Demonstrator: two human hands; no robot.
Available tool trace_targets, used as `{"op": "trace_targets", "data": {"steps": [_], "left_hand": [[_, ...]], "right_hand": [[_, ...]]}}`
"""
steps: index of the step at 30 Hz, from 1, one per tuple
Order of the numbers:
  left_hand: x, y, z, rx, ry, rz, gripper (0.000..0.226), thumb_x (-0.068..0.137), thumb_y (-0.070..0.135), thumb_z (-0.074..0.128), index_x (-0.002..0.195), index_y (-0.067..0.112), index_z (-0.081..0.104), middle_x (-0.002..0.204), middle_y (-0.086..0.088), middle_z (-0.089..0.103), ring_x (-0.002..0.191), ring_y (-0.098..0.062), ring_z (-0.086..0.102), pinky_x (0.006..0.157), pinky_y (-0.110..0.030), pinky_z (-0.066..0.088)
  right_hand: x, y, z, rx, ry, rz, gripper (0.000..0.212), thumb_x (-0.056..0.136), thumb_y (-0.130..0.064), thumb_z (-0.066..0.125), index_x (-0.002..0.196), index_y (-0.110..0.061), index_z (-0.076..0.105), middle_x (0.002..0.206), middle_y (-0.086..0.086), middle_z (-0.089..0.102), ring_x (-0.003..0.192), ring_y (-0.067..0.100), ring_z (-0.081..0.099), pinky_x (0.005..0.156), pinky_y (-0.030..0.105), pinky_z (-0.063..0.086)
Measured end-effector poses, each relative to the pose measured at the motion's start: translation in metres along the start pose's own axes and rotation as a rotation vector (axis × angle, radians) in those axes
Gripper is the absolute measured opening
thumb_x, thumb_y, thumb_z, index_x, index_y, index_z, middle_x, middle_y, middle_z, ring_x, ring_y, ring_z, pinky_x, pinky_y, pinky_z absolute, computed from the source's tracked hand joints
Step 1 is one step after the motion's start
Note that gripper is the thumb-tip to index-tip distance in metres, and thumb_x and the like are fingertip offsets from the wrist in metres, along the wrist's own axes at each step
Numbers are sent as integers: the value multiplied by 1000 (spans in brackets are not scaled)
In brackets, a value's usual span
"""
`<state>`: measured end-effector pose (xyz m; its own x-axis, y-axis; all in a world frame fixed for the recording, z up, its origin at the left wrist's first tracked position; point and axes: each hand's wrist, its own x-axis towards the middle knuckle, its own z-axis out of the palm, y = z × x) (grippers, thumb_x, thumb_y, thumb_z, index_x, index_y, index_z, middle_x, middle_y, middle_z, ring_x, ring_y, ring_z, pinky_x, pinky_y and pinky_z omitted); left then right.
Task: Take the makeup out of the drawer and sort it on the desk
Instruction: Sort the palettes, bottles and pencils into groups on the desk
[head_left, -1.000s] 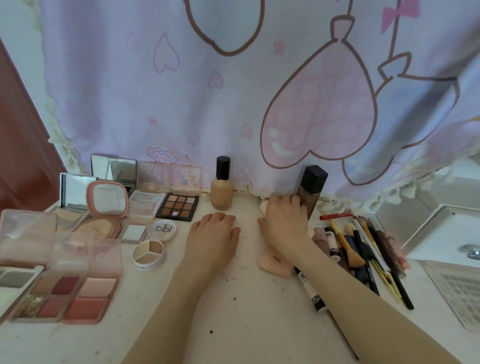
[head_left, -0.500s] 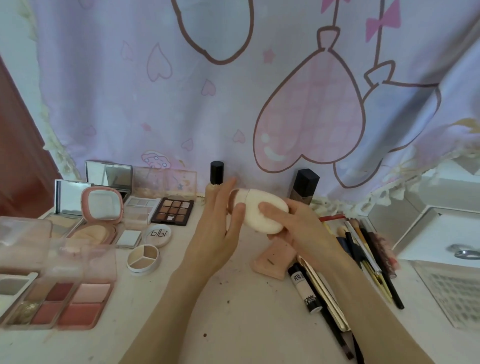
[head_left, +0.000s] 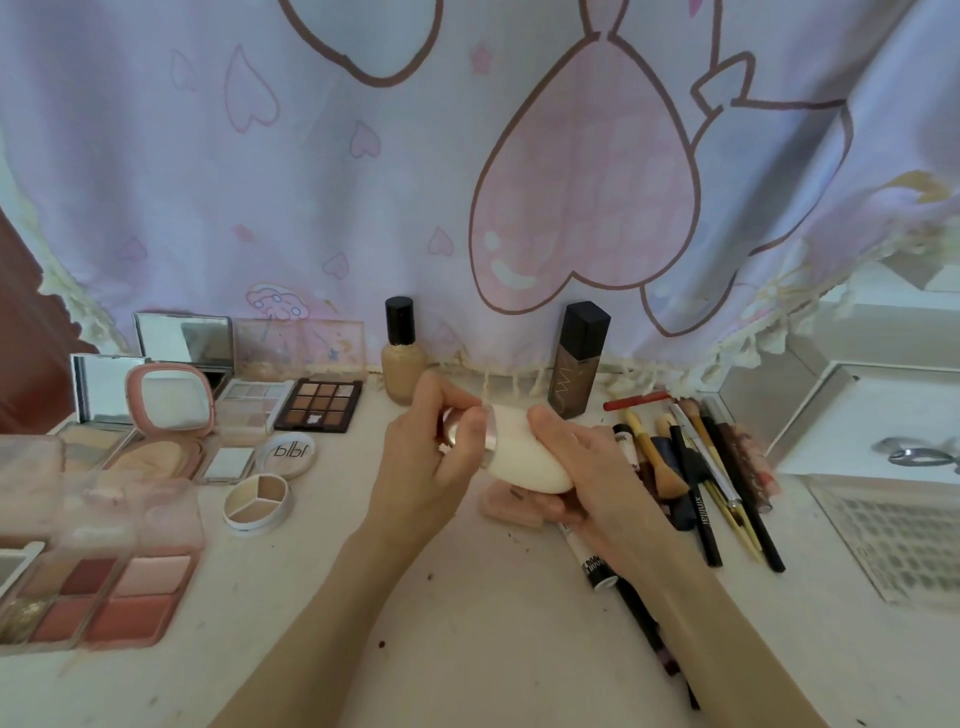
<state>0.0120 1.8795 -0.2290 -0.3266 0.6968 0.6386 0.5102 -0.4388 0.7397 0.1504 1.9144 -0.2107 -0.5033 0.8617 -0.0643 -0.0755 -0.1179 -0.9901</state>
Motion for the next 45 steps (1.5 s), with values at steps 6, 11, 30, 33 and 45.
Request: {"op": "trace_targets", "data": {"steps": [6,11,30,33,45], "left_hand": [[6,-1,6,56,-35,-515,54,93,49,29,56,11,38,49,6,43,50,-9,39,49,-22,32],[7,-5,2,139,-60,-398,59,90,59,20,77,14,57,67,-3,59,65,-19,55,62,-30,42],[10,-8,-1,-57,18,-133,21,85,41,46,101,27,47,93,25,57,79,3,55,68,-17,44],[13,-5,-9,-200,-136,-79,42,88,34,45,128,22,39,131,13,44,111,3,49,82,-17,46],[16,-4,-6,-232,-83,-191,23,88,31,41,104,18,52,75,9,57,60,-1,52,56,-12,42]], "right_hand": [[-9,4,5,-351,76,-205,31,81,-18,69,106,-18,51,91,-7,55,74,-14,54,50,6,42],[-2,10,-1,-219,185,-162,14,84,-26,64,96,-20,59,97,6,58,82,6,59,53,17,51],[5,18,-3,44,109,-85,34,83,-30,62,113,-15,56,90,9,62,63,21,59,50,26,49],[3,17,-3,136,136,-42,43,79,-38,61,106,-6,58,69,7,61,51,20,53,42,27,40],[7,22,-3,186,85,32,47,65,-42,66,101,-12,63,82,3,61,72,16,57,53,25,43]]}}
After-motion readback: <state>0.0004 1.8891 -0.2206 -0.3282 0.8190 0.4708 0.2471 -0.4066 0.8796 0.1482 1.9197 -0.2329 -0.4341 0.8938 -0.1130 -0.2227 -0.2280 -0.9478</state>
